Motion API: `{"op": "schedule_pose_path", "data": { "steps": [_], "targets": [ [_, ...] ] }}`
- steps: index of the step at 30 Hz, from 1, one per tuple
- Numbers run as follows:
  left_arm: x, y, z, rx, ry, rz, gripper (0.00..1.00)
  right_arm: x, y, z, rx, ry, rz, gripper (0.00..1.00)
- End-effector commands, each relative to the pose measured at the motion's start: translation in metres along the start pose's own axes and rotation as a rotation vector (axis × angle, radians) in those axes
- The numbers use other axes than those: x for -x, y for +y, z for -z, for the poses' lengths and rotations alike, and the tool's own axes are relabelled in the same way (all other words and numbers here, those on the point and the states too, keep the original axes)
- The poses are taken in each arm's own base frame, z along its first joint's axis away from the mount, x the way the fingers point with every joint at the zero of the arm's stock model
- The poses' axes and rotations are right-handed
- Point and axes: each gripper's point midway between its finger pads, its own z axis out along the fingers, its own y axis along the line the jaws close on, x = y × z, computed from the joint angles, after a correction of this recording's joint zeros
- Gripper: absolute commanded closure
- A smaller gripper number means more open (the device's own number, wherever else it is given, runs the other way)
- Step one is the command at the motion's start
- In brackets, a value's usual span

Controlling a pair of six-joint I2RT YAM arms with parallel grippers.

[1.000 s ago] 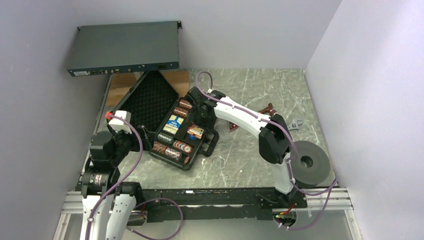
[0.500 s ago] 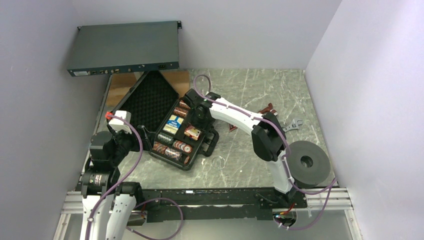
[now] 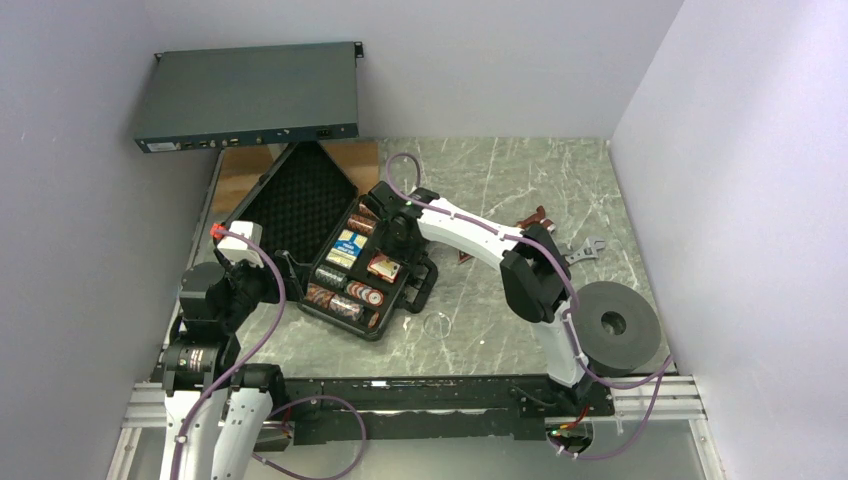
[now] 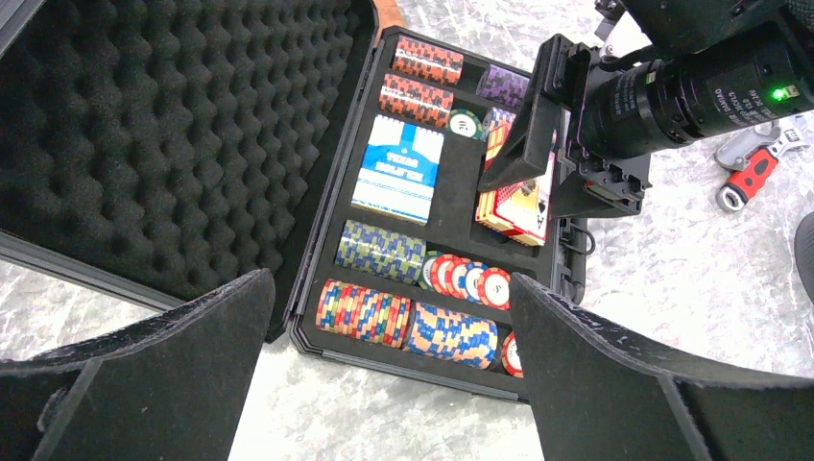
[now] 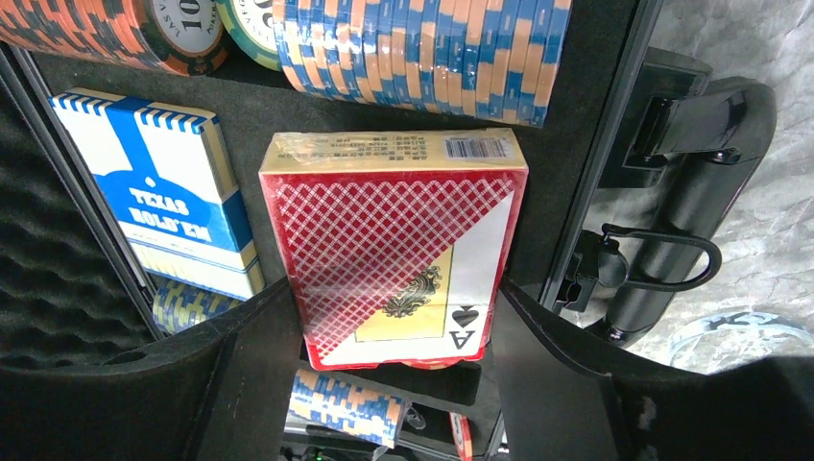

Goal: Pack up texas hold em set

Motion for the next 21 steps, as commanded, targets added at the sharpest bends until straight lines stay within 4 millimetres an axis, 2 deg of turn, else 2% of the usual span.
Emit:
{"op": "schedule_pose_path", "data": {
  "steps": [1, 11, 21],
  "targets": [
    [0.008, 0.002, 0.000, 0.013, -0.035, -0.011, 0.01, -0.006, 0.002, -0.002, -0.007, 0.008, -0.011, 1.00],
    [0.008, 0.003, 0.001, 0.017, -0.036, -0.010, 0.01, -0.017, -0.008, -0.011, -0.055, 0.041, 0.017, 1.00],
    [0.008, 0.003, 0.000, 0.016, -0.032, -0.009, 0.01, -0.018, -0.003, 0.002, -0.043, 0.035, 0.026, 1.00]
  ]
}}
